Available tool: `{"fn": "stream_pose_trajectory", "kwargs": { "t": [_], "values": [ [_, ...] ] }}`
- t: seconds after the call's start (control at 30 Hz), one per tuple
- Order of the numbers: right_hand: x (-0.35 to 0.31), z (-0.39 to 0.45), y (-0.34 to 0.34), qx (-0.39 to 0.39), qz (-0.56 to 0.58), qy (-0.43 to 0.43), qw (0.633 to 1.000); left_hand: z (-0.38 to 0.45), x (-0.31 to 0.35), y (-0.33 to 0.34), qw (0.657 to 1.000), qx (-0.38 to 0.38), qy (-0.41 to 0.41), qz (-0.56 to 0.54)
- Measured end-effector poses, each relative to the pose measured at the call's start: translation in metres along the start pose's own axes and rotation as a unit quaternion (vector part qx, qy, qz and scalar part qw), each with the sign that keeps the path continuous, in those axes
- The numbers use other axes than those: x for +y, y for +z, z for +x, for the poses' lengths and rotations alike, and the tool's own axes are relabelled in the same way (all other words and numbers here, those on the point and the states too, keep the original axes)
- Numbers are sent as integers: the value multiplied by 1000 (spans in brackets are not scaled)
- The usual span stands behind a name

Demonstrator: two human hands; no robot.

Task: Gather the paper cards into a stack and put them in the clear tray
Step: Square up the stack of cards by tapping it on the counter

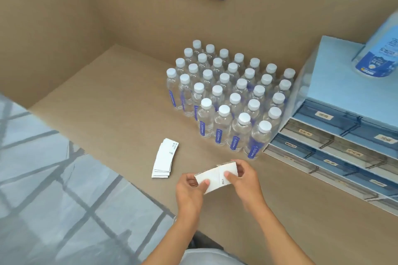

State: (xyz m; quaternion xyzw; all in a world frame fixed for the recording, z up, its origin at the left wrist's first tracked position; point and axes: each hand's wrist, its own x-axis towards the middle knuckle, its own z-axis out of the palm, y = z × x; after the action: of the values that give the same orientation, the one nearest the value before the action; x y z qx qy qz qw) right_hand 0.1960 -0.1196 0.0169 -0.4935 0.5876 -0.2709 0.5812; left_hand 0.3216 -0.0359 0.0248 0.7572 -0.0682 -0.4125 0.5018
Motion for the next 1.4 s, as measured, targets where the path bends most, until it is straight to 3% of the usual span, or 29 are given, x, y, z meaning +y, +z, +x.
{"fn": "stream_pose_trajectory", "kwargs": {
  "t": [0.17, 0.4, 0.73, 0.9, 1.4],
  "values": [
    [-22, 12, 54, -86, -66, 16, 994, 13, 5, -43, 993, 81, -72, -51],
    [-43, 33, 134, -181, -210, -33, 960, 44, 4, -84, 970, 172, -139, -105],
    [-59, 79, 192, -236, -406, -76, 880, 85, 13, -90, 928, 174, -227, -238],
    [-66, 95, 211, -247, -431, -88, 863, 98, 24, -87, 902, 188, -268, -280],
    [-65, 114, 231, -264, -498, -55, 824, 122, 26, -91, 879, 210, -310, -294]
  ]
}}
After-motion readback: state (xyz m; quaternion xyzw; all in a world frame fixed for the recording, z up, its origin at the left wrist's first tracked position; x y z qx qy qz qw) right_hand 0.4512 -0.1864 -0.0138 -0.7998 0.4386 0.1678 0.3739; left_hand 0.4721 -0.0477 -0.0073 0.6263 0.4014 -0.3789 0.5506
